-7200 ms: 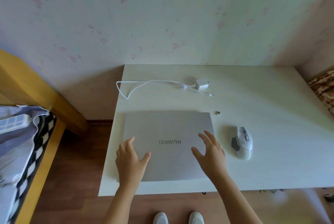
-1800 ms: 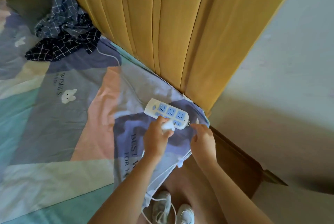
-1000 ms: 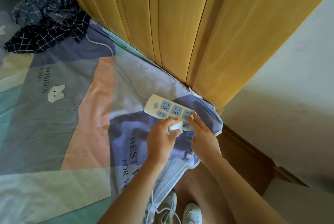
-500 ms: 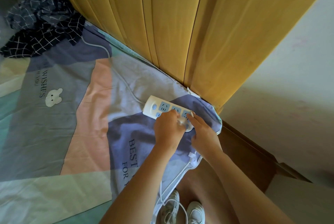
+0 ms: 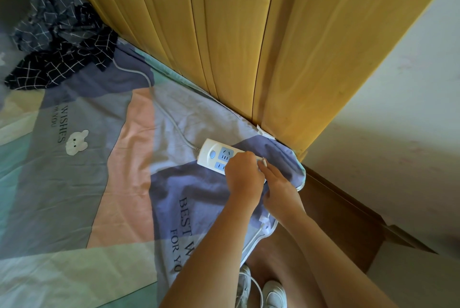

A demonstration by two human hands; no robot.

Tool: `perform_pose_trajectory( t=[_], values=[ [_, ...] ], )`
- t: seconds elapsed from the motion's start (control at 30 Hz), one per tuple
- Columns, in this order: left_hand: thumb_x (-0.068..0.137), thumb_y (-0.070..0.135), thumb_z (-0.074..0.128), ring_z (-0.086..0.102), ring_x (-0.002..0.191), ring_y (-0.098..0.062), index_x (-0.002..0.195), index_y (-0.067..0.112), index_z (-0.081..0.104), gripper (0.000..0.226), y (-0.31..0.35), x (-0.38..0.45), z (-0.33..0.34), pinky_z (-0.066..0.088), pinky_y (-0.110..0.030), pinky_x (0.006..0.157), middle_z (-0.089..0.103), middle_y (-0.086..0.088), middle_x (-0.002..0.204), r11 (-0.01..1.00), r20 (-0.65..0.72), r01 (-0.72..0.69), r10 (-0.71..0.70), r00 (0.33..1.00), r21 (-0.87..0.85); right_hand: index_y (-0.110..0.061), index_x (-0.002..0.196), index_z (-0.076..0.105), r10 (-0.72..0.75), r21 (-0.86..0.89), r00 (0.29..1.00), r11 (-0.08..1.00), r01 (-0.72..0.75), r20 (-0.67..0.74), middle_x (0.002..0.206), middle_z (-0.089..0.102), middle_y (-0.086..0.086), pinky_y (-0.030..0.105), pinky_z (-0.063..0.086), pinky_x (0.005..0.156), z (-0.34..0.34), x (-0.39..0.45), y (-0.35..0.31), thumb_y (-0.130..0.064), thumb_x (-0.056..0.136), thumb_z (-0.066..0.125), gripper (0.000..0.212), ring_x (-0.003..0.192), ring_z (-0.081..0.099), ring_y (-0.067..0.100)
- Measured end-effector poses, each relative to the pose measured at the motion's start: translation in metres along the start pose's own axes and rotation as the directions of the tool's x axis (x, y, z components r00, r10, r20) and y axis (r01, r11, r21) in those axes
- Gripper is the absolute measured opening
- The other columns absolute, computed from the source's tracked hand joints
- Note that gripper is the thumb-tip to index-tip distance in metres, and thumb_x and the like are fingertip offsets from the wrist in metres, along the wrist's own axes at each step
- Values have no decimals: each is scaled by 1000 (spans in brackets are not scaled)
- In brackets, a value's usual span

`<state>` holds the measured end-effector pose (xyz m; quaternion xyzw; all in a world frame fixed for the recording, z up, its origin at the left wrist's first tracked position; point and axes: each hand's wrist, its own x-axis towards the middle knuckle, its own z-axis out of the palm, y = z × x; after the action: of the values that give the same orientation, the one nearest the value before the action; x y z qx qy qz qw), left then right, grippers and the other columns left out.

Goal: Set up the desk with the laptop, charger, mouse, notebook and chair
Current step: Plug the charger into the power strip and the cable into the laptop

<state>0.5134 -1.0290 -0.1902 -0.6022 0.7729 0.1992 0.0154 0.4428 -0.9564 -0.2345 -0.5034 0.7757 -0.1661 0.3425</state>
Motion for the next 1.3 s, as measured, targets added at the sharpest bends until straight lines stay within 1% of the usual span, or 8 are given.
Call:
perform_pose_trajectory(
  t=[0.23, 0.5, 0.6, 0.77, 0.87, 1.07, 1.2, 1.3],
  values=[
    [93, 27, 56, 66, 99, -25, 113, 11, 63, 27, -2, -4, 5, 50, -30, 80, 69, -11, 110, 1000, -6, 16, -16, 1000, -19, -18, 148, 19, -28, 27, 999, 999, 28, 25, 155, 26, 1, 19, 39, 93, -2, -3, -3, 2, 86, 51, 73, 134, 39, 19],
    [93, 34, 55, 66, 98, -23, 114, 15, 65, 30, 2, -1, 6, 44, -24, 74, 70, -9, 110, 997, -19, 74, -75, 997, -35, -30, 148, 17, 14, 72, 999, 997, -17, 38, 153, 31, -6, 10, 39, 55, -1, -5, 1, 2, 83, 52, 80, 110, 59, 19],
    [92, 34, 57, 66, 94, -20, 108, 15, 67, 26, -1, -5, 6, 39, -22, 68, 71, -6, 105, 995, -23, 84, -85, 996, -47, -26, 148, 15, -22, 45, 999, 999, 20, 44, 153, 27, -7, 24, 50, 79, 1, -9, 0, 0, 84, 53, 79, 121, 53, 20],
    [92, 29, 55, 65, 95, -23, 106, 13, 66, 24, -2, -10, 3, 44, -26, 70, 71, -8, 104, 998, -8, 59, -59, 998, -30, -20, 146, 25, -54, 134, 998, 990, 53, 8, 155, 24, 0, 34, 30, 112, 0, -17, -8, -7, 83, 59, 73, 140, 28, 21],
    [93, 32, 51, 64, 97, -26, 108, 13, 67, 28, -2, -4, -4, 41, -29, 71, 70, -10, 104, 1000, 22, 17, -17, 1000, 6, -26, 144, 30, 4, 130, 996, 991, 8, -85, 151, 32, -7, 34, 45, 95, 1, -15, -15, -34, 79, 67, 75, 123, 51, 22],
    [89, 32, 53, 59, 104, -34, 112, 6, 57, 35, -10, 6, -15, 46, -39, 84, 61, -15, 114, 995, 268, 58, -33, 963, -85, -25, 128, 50, 16, 24, 974, 1000, -11, -226, 133, 54, -5, 34, 52, 66, 8, -7, -25, -38, 76, 70, 57, 95, 64, 27],
    [77, 36, 70, 64, 92, -28, 100, 7, 66, 37, -19, 1, -26, 45, -30, 70, 69, -9, 96, 999, 186, 34, -29, 982, -20, -29, 123, 51, 80, 53, 968, 996, -70, -236, 133, 54, -7, 26, 39, 57, 4, -7, -27, -35, 82, 65, 44, 96, 63, 23],
    [82, 31, 67, 64, 97, -29, 106, 5, 65, 35, -12, -3, -22, 48, -33, 76, 69, -13, 104, 1000, 125, -12, 12, 992, -1, -35, 128, 48, 129, 35, 971, 992, -125, -201, 134, 52, -9, 25, 39, 58, 3, -6, -27, -37, 84, 63, 47, 95, 63, 23]
  ],
)
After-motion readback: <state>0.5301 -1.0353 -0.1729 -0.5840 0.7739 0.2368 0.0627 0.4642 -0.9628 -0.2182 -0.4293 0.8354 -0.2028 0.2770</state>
